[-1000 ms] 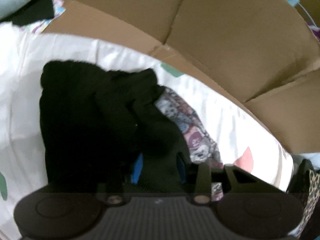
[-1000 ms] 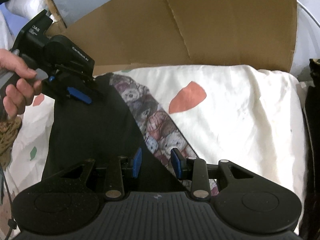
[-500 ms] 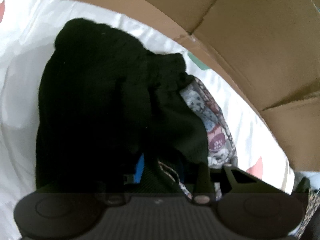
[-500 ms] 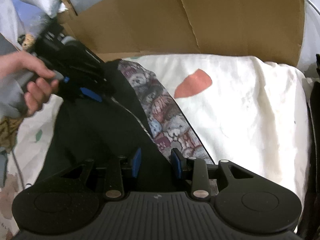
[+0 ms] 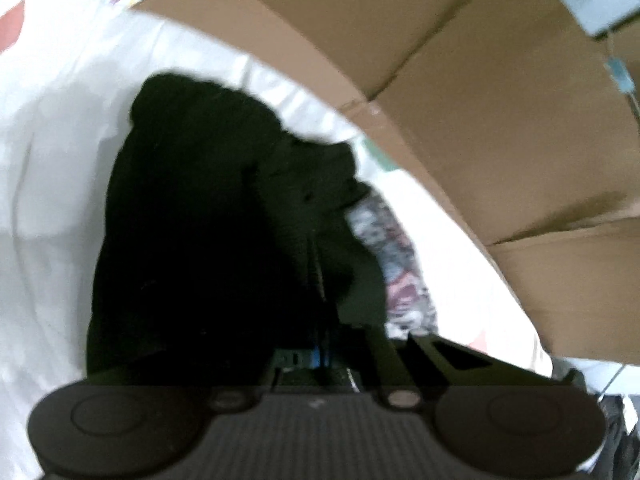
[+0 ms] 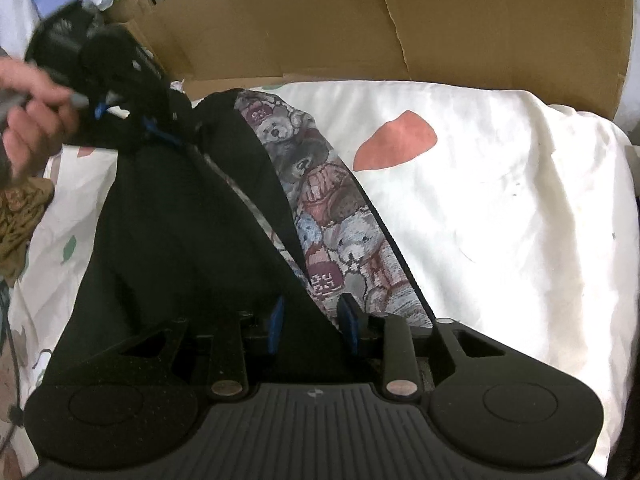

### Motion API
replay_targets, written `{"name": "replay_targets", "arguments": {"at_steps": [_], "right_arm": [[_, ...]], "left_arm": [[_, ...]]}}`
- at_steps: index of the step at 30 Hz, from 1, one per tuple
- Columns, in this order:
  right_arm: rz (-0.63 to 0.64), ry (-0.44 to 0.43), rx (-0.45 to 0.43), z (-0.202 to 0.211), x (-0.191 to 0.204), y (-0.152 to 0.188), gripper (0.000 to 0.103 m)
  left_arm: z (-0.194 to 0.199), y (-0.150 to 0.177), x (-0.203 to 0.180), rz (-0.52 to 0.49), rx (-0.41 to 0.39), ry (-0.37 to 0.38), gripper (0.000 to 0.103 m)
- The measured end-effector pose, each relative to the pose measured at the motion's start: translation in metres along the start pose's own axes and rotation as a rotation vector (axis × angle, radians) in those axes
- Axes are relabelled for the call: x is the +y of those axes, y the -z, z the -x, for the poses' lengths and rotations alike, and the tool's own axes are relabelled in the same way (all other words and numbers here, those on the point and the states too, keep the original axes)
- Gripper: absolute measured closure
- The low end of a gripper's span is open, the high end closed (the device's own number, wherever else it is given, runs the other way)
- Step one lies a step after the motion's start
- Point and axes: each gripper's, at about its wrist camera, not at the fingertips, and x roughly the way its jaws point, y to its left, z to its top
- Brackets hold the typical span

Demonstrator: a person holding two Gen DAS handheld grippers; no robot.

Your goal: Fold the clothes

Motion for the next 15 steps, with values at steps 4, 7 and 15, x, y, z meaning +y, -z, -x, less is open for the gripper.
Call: {"name": "replay_targets", "arguments": {"at_steps": [4,7,15], "right_arm": [[-0.003,0.009,-0.022,0.006,-0.002,0.0,0.102],[-0.007,0.014,-0.061,0.017,-0.002,-0.001,0.103],[-0.041,0.043,-0.098,0.031,-0.013,-0.005,0.103]], "left_arm": [[0.012,0.001,-0.015,-0.035,-0.021,0.025,0.101],[0.016,0.003,-0.03,-0.068,-0.037,0.042,0.101],[0.004,-0.007,-0.051,-0.103,-0.046,0.068,0.101]]}}
